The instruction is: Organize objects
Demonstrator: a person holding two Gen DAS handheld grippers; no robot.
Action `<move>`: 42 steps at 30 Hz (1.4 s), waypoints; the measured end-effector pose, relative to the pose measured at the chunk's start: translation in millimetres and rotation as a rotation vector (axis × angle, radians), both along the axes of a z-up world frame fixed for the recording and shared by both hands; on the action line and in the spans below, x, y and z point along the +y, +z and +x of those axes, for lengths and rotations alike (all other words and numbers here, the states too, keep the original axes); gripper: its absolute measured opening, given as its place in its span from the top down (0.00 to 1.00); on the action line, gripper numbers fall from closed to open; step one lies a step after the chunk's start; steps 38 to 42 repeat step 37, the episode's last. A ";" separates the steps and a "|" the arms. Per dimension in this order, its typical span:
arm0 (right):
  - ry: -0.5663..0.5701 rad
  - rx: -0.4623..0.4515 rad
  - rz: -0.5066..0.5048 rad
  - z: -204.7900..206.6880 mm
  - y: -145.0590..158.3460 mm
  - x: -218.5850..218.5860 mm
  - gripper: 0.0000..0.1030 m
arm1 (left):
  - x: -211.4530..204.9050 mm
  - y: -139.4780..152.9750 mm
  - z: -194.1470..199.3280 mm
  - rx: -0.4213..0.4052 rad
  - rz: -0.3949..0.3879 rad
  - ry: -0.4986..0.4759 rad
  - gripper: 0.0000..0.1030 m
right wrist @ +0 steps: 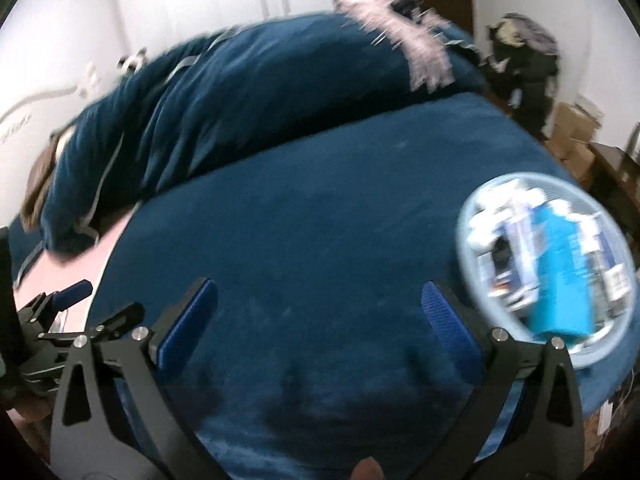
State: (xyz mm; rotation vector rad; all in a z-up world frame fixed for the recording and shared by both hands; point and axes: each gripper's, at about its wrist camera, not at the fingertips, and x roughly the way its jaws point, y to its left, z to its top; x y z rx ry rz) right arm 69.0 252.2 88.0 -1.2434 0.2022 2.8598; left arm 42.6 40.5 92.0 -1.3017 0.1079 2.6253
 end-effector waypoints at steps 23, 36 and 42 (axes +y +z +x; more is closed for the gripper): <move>-0.020 -0.150 0.186 -62.7 -124.5 -56.1 0.00 | -22.9 -100.3 -38.6 -0.020 0.032 0.122 0.00; -0.020 -0.150 0.182 -62.8 -127.2 -55.2 0.00 | -24.4 -99.7 -34.9 -0.014 0.029 0.124 0.00; -0.020 -0.150 0.182 -62.8 -127.2 -55.2 0.00 | -24.2 -99.6 -35.8 -0.014 0.026 0.123 0.00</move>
